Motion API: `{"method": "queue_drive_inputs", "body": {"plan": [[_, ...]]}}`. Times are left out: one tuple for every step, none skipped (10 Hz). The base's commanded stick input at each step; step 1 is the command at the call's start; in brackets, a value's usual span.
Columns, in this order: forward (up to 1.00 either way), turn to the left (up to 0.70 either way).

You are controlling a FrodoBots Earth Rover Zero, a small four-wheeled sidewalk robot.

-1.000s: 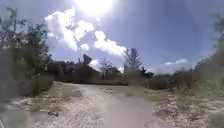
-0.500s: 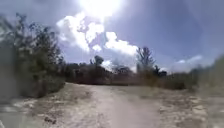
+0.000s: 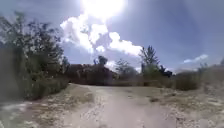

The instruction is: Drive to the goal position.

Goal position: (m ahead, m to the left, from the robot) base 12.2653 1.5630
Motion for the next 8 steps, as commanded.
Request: {"method": "queue_drive_inputs", "body": {"plan": [[0.70, 0.00], [0.70, 0.00], [0.70, 0.00], [0.70, 0.00], [0.70, 0.00], [0.70, 0.00], [0.70, 0.00], [0.70, 0.00]]}}
